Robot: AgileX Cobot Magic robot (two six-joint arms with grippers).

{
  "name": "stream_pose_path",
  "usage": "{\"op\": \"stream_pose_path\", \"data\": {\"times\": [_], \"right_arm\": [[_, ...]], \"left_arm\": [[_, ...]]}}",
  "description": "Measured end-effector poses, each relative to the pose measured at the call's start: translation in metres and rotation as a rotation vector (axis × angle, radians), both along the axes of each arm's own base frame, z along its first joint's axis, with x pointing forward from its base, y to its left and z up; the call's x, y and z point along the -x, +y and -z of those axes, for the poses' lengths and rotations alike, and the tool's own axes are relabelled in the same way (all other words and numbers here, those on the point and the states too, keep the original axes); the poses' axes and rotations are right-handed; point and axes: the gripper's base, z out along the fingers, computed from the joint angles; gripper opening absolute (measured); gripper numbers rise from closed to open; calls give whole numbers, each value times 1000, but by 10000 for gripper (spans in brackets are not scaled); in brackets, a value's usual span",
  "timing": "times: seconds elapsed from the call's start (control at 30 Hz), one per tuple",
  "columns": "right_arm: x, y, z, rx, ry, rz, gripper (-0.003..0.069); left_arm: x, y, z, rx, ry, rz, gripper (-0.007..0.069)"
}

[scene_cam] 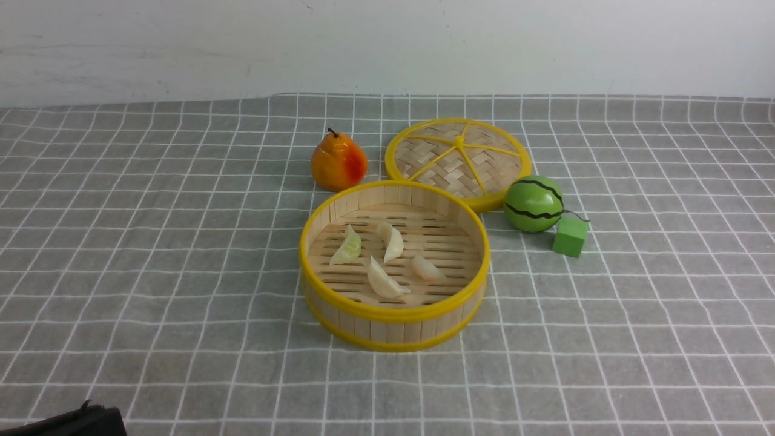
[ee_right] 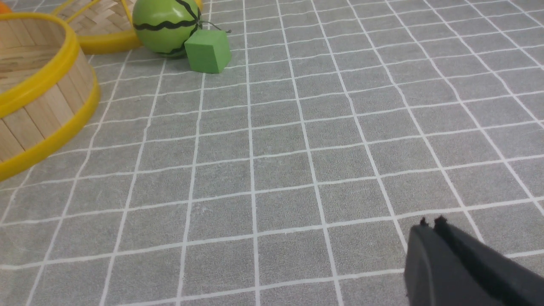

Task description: Put the dumplings into the steamer on the table with the grey tablecloth.

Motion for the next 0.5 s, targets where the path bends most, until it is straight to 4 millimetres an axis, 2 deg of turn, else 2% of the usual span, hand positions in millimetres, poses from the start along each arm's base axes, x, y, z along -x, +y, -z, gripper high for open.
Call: {"op": "stream_pose_path", "data": {"times": [0.4, 0.5], "right_arm": [[0, 0, 0, 0, 0, 0, -13], [0, 0, 0, 0, 0, 0, -11]], "left_arm": [[-2, 3, 0, -76, -40, -15, 122], [-5, 4, -3, -63, -112, -43, 76]]}}
